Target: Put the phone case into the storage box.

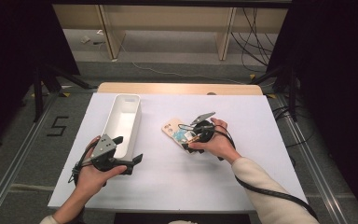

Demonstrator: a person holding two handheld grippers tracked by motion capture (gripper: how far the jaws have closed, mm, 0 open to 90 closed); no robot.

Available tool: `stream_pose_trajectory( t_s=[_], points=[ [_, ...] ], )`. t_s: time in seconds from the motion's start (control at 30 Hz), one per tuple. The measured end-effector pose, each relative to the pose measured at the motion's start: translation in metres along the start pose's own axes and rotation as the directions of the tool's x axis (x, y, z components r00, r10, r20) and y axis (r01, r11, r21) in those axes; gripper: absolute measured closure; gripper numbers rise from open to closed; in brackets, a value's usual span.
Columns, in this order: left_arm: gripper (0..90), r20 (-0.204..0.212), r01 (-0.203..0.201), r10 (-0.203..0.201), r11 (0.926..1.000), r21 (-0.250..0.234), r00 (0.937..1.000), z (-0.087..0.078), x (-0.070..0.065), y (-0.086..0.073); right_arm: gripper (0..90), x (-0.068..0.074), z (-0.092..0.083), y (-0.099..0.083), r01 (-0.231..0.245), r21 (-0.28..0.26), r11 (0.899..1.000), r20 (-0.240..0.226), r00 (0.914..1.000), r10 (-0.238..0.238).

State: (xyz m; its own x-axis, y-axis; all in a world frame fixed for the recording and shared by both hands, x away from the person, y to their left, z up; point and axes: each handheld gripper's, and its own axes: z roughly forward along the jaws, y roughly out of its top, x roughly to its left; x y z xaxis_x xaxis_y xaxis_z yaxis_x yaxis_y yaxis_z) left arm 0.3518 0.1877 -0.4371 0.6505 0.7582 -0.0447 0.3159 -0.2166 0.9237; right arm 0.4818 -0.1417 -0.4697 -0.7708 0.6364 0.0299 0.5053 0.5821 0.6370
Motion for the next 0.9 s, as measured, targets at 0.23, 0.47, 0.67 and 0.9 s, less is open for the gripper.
stream_pose_trajectory(
  t_s=[0.23, 0.47, 0.67, 0.9],
  points=[
    [2.1, 0.0, 0.002, -0.002, 1.0, 0.0, 1.0, 0.0002, 0.0002, -0.0001, 4.7, -0.0011, 0.0025, 0.0016, 0.001, -0.001, 1.0, 0.004, 1.0, -0.001],
    [2.0, 0.001, 0.002, -0.002, 1.0, -0.002, 1.0, 0.0002, 0.0001, -0.0002, 4.7, -0.001, 0.0041, 0.0041, 0.004, 0.0, 1.0, 0.002, 1.0, -0.004],
    [1.9, 0.0, 0.002, -0.002, 1.0, -0.003, 1.0, 0.0003, 0.0, -0.0001, 4.6, -0.0002, 0.0061, 0.0059, 0.006, 0.0, 1.0, 0.0, 1.0, -0.006],
    [1.9, 0.002, -0.001, 0.001, 1.0, -0.001, 1.0, 0.0003, -0.0002, 0.0001, 3.7, -0.0003, 0.008, 0.0081, 0.003, 0.0, 1.0, 0.006, 1.0, -0.003]
  ],
)
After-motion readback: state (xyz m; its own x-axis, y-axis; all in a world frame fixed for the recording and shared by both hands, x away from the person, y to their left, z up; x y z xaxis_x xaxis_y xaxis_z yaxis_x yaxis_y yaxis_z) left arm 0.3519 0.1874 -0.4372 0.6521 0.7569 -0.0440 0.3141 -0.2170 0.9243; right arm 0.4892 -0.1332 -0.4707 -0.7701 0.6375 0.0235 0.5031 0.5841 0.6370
